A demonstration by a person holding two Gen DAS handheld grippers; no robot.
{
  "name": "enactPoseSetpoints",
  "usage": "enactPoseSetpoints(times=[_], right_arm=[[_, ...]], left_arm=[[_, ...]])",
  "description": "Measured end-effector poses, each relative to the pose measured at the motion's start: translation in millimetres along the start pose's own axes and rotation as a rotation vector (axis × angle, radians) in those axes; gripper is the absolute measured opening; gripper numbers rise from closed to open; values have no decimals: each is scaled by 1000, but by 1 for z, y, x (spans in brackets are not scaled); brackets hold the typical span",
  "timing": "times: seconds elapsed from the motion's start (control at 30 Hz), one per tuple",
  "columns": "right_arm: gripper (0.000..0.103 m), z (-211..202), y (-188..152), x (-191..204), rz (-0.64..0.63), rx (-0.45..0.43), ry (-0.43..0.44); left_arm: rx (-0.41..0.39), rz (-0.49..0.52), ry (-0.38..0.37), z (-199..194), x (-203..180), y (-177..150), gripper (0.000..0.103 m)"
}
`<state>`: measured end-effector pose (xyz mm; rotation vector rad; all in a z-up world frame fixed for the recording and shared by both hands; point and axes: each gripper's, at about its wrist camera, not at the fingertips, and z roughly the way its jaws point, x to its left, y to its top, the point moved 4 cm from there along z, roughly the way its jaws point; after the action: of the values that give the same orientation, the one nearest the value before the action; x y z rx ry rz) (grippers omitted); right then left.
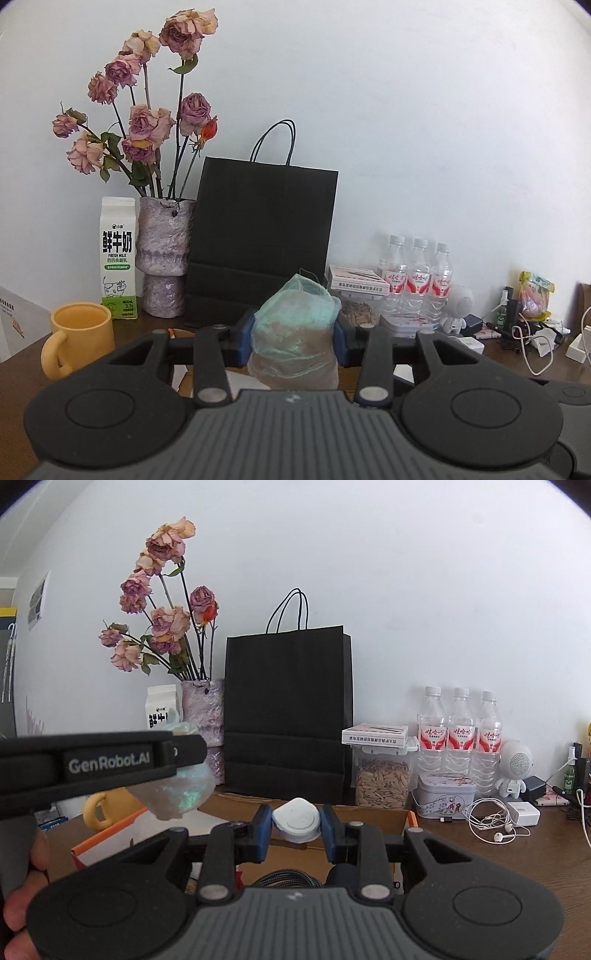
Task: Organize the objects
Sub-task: 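Carry the bagged cup and cap into the box and open both tools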
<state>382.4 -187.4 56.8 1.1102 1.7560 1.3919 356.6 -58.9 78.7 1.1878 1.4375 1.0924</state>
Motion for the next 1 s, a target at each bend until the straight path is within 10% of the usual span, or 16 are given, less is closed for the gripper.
enactPoseSetpoints(times=[0.5,0.63,0.73,0.83,1.0], right_arm=[[27,36,-21,-10,-7,85,-17],[28,39,-25,-12,6,110,-18],[50,40,-28,-15,35,137,-8],[93,38,-28,-17,47,122,-20],[101,35,-27,-15,44,105,-23]], left_arm=[[102,28,-15,37,-8,-18,46],[97,20,1,36,-4,-17,73],[77,21,10,34,-1,-15,103],[73,21,18,32,0,-14,103],[102,10,23,34,4,-15,103]])
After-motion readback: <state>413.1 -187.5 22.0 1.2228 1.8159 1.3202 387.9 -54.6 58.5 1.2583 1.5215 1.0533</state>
